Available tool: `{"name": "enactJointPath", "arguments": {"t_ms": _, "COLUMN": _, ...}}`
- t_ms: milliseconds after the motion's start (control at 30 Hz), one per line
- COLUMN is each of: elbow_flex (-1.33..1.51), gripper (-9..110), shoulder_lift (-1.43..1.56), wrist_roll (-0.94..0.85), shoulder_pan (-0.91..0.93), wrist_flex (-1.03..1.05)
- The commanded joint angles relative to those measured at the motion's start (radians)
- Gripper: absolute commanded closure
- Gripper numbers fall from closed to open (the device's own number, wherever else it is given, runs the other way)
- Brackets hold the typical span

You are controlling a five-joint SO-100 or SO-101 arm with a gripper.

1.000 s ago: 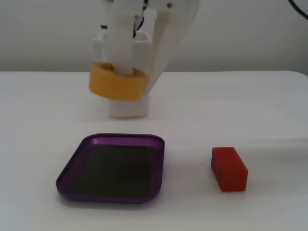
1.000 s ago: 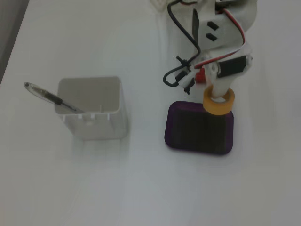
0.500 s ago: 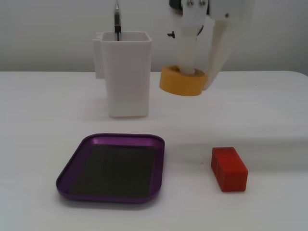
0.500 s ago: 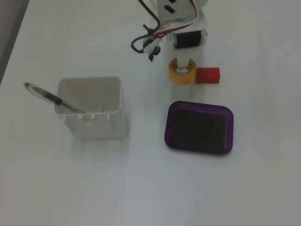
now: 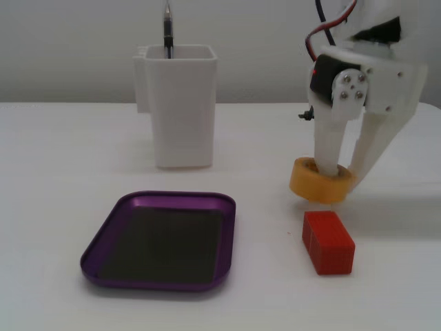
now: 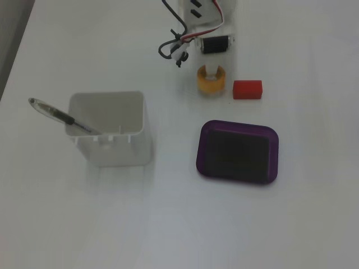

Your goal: Remove the yellow tape from the box.

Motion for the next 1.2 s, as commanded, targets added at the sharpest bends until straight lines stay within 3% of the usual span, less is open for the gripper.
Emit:
{"name": "enactJointPath", "arguments": {"t_ms": 0, "elbow_flex": 0.054, "gripper": 102, "shoulder_lift": 0.051, "wrist_roll": -0.008, "shoulder_pan": -0.006, "wrist_flex": -0.107}}
{"name": "enactJointPath", "arguments": {"t_ms": 333, "elbow_flex": 0.067, "gripper": 96, "shoulder_lift": 0.067, "wrist_roll": 0.005, "shoulder_pan": 0.005, "wrist_flex": -0.086}}
{"name": "enactJointPath", "arguments": {"t_ms": 567, "elbow_flex": -0.152, "gripper": 91, "shoulder_lift": 0.164, "wrist_roll": 0.011, "shoulder_pan": 0.087, "wrist_flex": 0.169}}
{"name": "enactJointPath", "arguments": {"t_ms": 833, "elbow_flex": -0.258, "gripper": 91, "shoulder_lift": 0.565, "wrist_roll": 0.014, "shoulder_pan": 0.08, "wrist_flex": 0.405}}
{"name": "enactJointPath", "arguments": {"t_ms": 1167, "elbow_flex": 0.298, "gripper": 92, "shoulder_lift": 1.127, "wrist_roll": 0.012, "shoulder_pan": 0.094, "wrist_flex": 0.296}}
